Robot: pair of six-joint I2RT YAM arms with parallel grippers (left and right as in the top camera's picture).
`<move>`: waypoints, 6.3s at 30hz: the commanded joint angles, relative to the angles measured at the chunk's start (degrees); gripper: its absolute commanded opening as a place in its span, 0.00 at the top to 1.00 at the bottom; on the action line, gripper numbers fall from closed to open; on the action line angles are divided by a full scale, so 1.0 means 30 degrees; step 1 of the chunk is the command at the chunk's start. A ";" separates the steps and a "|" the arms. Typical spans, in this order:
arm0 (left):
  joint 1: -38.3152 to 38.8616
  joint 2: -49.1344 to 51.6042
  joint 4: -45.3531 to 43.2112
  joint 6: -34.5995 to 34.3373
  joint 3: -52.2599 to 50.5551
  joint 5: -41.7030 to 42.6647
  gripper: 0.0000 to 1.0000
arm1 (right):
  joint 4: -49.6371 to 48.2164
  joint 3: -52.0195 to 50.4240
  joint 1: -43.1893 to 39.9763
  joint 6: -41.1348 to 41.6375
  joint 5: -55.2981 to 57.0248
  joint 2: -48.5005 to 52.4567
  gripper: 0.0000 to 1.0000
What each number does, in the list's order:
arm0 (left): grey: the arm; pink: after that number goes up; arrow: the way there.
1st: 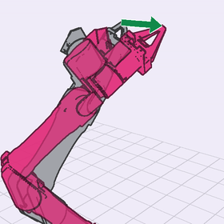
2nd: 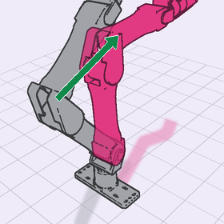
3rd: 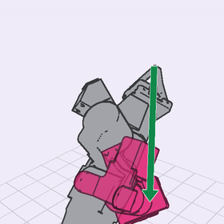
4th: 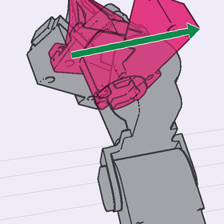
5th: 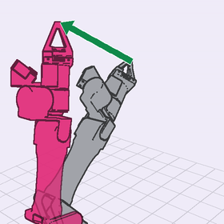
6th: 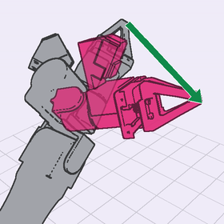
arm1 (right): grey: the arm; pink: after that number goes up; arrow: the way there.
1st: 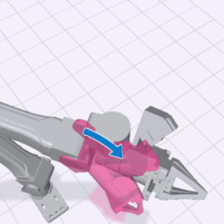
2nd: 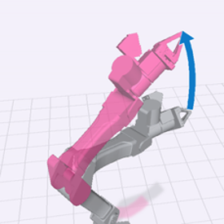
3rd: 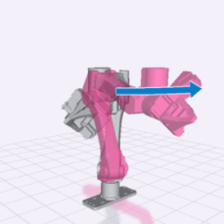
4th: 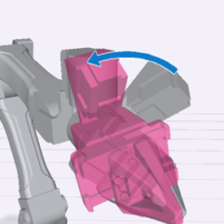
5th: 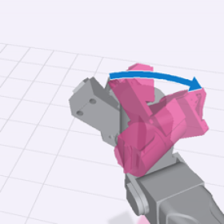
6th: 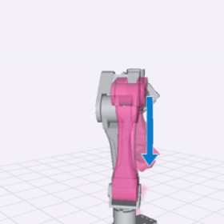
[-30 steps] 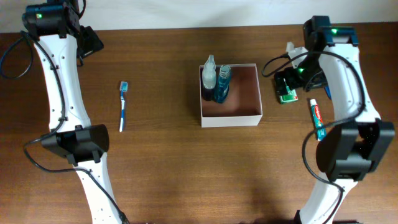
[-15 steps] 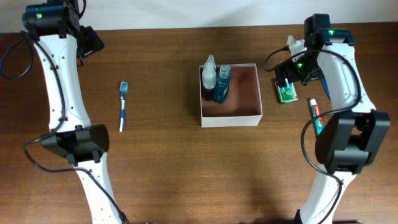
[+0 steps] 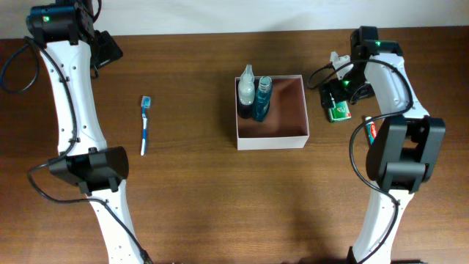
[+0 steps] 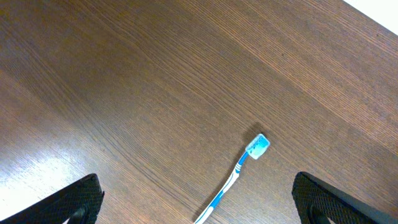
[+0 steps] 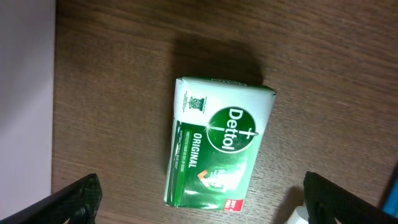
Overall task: Pack container
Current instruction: 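Raise the right arm and move the gripper over the green Dettol soap, then lower the right gripper and close it on the Dettol soap bar, then lift the soap bar and carry it left over the pink box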
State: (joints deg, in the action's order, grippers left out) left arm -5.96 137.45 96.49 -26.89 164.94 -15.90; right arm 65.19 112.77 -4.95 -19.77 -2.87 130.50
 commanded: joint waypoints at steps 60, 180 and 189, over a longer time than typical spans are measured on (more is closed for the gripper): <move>-0.0036 -0.0466 0.0066 -0.0219 -0.0058 0.0073 0.01 | -0.0240 0.0342 -0.0211 0.0911 0.0182 0.2433 0.01; -0.0036 -0.0466 0.0066 -0.0219 -0.0058 0.0073 0.01 | 1.0717 1.5810 0.5100 0.8786 -0.2237 0.2739 0.57; -0.0036 -0.0466 0.0066 -0.0219 -0.0058 0.0073 0.01 | 1.0644 1.4564 0.5384 0.9267 -0.1778 0.2878 0.57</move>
State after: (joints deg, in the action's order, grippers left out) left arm -5.96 137.45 96.53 -26.89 164.94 -15.86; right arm 96.99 157.80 11.09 7.38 -10.35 139.90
